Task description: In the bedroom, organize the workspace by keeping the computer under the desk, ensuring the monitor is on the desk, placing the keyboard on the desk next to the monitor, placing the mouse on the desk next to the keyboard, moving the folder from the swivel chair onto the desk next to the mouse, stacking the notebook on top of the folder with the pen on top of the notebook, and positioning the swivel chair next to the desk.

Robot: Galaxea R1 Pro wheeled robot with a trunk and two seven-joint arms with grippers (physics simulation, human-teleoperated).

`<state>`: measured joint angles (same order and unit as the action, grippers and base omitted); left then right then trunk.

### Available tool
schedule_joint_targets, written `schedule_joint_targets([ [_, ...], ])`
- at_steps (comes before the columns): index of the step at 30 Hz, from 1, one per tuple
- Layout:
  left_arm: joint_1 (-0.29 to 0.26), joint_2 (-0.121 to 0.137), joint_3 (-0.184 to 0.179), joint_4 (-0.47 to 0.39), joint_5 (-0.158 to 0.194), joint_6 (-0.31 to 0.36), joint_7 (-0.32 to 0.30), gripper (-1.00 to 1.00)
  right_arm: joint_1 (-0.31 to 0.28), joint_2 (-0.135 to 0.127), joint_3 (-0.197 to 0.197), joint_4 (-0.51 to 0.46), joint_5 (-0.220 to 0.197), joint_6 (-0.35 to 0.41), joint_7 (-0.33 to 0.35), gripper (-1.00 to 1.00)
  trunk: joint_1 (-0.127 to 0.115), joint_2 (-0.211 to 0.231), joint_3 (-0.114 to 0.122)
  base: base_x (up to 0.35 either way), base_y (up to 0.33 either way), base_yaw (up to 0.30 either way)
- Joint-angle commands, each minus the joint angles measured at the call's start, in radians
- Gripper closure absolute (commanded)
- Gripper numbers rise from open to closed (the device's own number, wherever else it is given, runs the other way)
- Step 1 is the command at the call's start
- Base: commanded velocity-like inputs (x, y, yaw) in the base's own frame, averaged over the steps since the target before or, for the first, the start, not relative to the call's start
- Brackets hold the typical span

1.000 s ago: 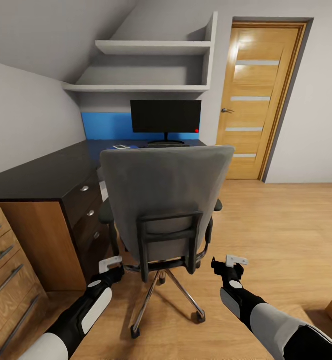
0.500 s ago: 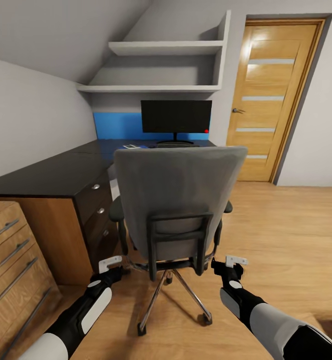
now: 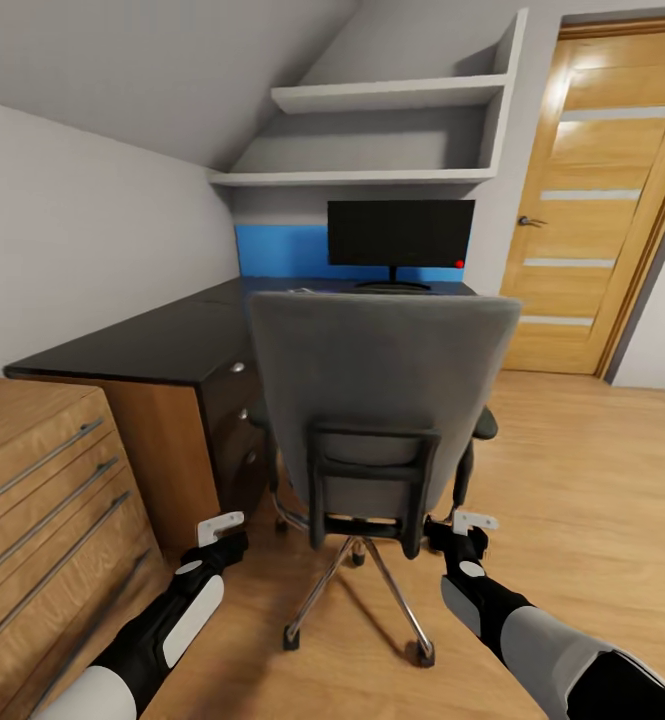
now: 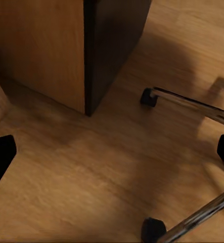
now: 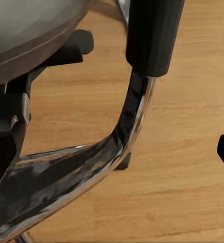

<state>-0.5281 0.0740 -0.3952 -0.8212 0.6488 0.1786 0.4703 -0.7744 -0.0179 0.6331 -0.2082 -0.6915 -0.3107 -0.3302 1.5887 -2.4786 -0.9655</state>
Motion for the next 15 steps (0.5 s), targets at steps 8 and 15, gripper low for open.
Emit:
schedule_joint_targets([
  [8, -0.001, 0.001, -0.005, 0.0, 0.007, 0.002, 0.008, -1.0, 0.0, -0.001, 0.012, -0.002, -0.007, -0.001, -0.003, -1.0, 0.0, 0.0, -0.001, -0.011, 0.0, 0.164],
  [15, -0.001, 0.001, -0.006, 0.0, 0.008, 0.002, 0.008, -1.0, 0.0, -0.001, 0.011, -0.002, -0.006, -0.001, -0.003, -1.0, 0.0, 0.0, -0.001, -0.246, 0.047, 0.005],
])
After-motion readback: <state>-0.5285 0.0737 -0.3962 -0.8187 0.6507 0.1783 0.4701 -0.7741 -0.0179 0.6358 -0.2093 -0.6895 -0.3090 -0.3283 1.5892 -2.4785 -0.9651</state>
